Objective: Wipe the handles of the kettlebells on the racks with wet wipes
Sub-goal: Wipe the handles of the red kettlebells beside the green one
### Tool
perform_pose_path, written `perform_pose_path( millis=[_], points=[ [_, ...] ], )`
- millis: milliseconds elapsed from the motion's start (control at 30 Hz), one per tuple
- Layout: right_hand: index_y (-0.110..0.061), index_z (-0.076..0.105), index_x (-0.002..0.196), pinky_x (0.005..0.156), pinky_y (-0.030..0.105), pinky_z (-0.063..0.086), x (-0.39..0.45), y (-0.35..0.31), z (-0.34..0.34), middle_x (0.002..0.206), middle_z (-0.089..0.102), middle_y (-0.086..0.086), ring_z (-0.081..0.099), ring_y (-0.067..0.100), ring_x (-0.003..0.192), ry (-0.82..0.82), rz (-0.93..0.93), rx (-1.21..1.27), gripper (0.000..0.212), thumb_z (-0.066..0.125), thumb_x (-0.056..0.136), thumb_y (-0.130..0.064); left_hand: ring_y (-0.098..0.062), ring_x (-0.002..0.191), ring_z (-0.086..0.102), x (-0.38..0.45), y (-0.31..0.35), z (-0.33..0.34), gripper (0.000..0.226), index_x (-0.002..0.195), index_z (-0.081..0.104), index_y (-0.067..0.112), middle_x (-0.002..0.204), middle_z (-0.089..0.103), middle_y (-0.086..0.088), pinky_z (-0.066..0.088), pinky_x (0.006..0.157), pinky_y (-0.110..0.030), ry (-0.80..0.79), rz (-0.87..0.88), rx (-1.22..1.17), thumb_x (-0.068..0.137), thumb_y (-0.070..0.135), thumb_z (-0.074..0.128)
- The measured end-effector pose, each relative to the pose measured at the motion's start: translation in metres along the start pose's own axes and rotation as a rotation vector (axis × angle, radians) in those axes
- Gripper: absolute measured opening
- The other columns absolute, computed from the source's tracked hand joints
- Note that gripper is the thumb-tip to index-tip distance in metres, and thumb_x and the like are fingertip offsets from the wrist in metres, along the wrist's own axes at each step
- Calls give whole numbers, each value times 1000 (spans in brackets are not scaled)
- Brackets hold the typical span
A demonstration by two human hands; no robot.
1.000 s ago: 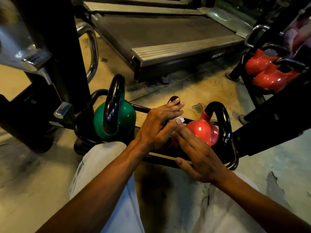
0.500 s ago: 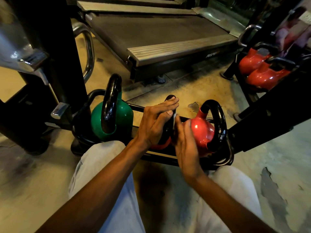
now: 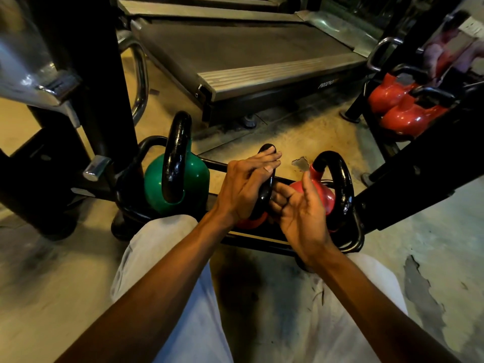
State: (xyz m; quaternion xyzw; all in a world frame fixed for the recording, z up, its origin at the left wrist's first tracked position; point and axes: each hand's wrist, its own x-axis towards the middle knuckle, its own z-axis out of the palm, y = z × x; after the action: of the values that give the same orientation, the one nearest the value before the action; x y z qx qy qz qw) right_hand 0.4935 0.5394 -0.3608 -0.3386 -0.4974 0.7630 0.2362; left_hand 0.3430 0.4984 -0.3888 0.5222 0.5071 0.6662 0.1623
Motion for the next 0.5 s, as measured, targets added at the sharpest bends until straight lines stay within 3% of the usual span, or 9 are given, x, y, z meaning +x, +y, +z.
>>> perform_pose_path(
  millis=[100,200,333,500],
  points=[
    [2,63,138,106,40,47,11,-12,3,129,64,28,62,32,114,0,6,91,94,36,96,-77,-18,141,55,2,0,-2,50,120,75,-1,134,70,-12,42,119,-46,-12,7,-5,97,30,42],
    [6,54,144,104,38,50,18,-13,10,134,59,27,60,33,117,104,54,219,95,42,96,-75,-18,141,54,1,0,-2,52,120,75,-1,134,69,-12,42,119,-46,-22,6,0,97,31,42],
    [4,54,144,95,39,59,17,-14,12,130,67,23,71,29,109,140,71,306,89,45,95,-70,-17,142,53,0,-1,-1,52,121,74,-1,135,69,-12,41,120,-43,-18,7,-5,97,32,43],
    [2,61,138,112,44,41,0,-11,9,135,66,25,65,33,119,114,-1,145,82,44,96,-66,-15,141,55,1,2,0,51,121,75,0,134,70,-11,43,119,-39,9,2,4,96,32,44]
  ],
)
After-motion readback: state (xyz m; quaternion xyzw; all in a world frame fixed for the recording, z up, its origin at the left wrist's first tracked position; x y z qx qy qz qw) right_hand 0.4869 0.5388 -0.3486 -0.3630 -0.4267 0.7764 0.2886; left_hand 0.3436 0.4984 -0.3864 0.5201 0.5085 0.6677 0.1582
